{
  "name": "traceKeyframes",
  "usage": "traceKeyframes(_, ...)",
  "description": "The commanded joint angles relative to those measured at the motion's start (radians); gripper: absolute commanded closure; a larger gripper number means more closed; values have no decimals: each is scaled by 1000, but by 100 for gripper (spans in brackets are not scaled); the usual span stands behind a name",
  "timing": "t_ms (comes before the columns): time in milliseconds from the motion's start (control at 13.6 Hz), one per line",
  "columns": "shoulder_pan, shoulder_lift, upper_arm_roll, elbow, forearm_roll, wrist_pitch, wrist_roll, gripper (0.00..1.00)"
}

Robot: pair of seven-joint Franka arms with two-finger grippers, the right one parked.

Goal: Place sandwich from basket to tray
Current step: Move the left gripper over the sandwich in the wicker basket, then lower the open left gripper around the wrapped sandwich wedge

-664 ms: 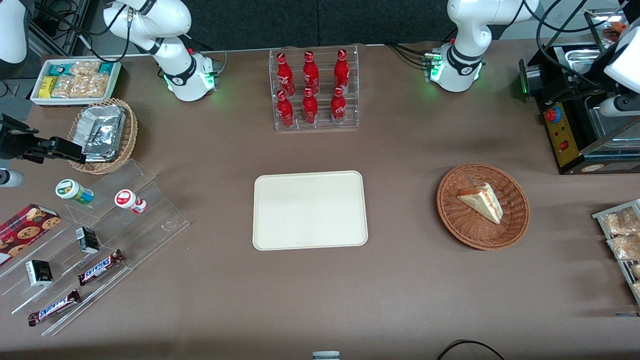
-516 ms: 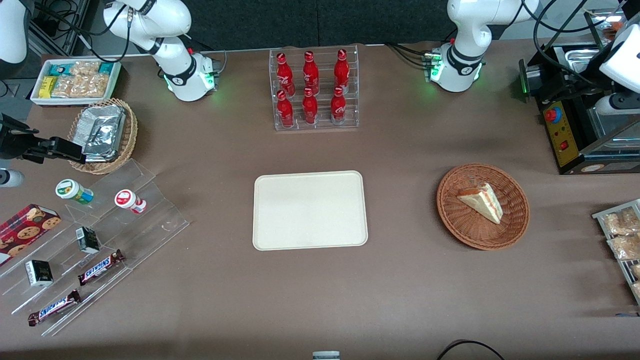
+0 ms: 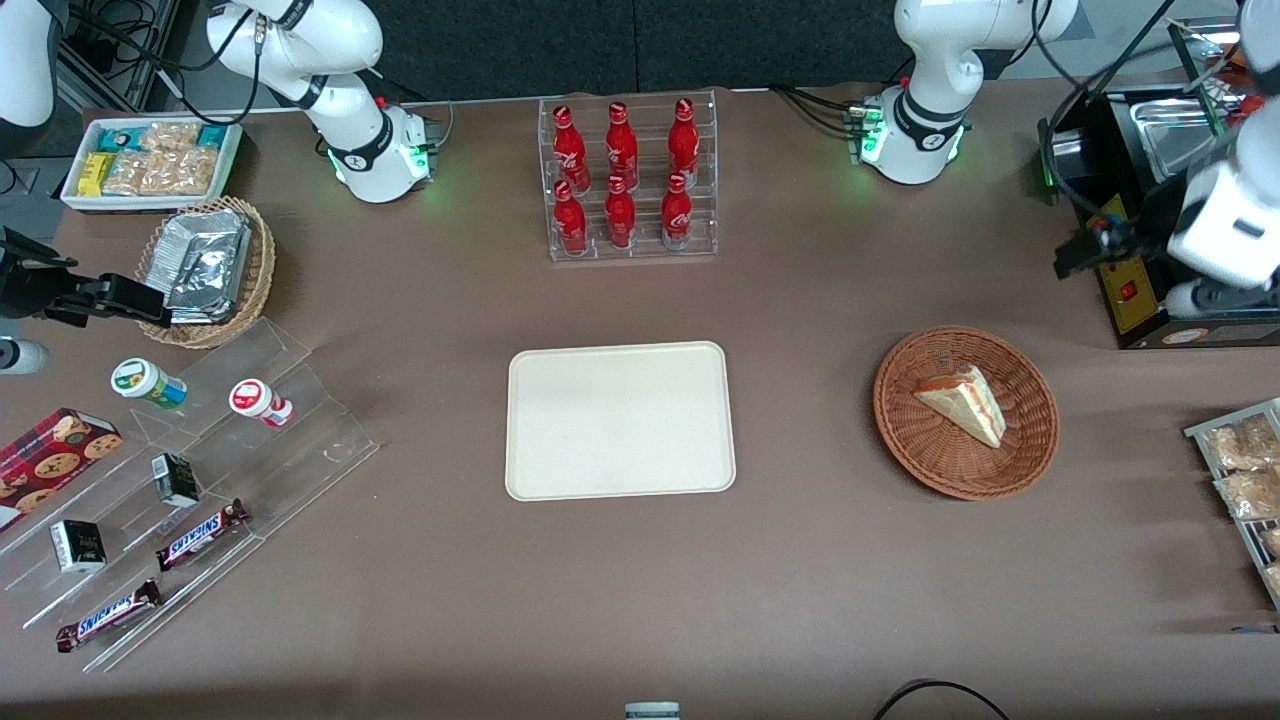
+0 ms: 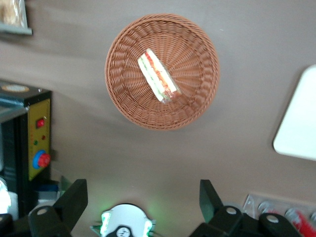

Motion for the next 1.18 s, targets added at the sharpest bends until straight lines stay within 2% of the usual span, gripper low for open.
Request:
traceKeyframes(0,3,30,5,-62,-9,90,-196,0)
traceKeyframes(148,0,62,3,-137,-9,217,-463,0)
traceKeyframes(295,-2,50,3,-269,-9,389,-597,0)
traceKeyframes(664,2,5,5,-562,-7,748,-665,0)
traceKeyframes(1107,0,37,3,-656,-3,905,-720,0)
